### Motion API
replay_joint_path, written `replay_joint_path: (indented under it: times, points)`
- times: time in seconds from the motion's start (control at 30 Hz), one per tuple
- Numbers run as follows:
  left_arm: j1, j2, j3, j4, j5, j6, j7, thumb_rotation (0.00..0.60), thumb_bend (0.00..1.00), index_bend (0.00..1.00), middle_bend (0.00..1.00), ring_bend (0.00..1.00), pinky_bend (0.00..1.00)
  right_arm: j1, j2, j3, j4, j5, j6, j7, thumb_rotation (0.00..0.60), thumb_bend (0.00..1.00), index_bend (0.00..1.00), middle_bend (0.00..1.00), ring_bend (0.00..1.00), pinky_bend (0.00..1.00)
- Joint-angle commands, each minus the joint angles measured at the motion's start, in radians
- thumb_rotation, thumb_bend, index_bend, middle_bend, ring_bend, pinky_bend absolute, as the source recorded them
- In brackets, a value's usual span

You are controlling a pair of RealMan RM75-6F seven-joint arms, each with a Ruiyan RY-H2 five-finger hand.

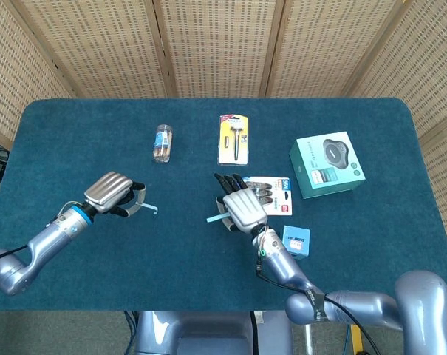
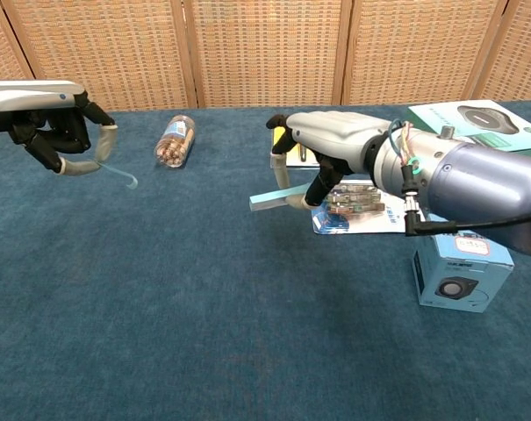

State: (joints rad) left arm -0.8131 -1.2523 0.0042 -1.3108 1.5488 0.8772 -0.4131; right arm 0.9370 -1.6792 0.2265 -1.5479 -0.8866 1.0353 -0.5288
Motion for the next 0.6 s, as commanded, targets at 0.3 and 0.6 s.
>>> replay_joint_path:
  times: [0.3,0.6]
  points:
    - [0.028,-0.002,0.005,0.031,-0.048,-0.026,0.083,0.6,0.0,0.0,0.09,0.54,0.87,-0.015,0.013,0.012,-0.007,0.015,-0.001,0.012,0.6,0.0,0.08,0.0,0.0,0.0]
    - [0.151,0.103,-0.013,-0.087,-0.053,0.189,0.096,0.6,0.0,0.0,0.0,0.02,0.26,-0.112,0.18,-0.031,-0.132,-0.225,0.119,0.094,0.6,0.0,0.07,0.0,0.0,0.0]
